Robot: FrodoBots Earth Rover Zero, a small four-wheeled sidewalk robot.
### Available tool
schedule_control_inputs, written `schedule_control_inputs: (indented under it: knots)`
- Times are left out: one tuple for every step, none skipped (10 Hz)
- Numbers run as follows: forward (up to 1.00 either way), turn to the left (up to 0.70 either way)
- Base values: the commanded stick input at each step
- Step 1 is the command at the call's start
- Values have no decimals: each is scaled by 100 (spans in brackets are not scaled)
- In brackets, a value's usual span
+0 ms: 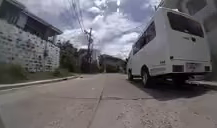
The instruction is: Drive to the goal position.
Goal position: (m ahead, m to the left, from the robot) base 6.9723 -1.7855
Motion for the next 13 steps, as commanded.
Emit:
schedule_control_inputs:
  knots:
    - [50,0]
    - [50,0]
    - [50,0]
    - [50,0]
    - [50,0]
    - [50,0]
    - [50,0]
    - [50,0]
    - [50,0]
    - [50,0]
    - [50,0]
    - [50,0]
    - [50,0]
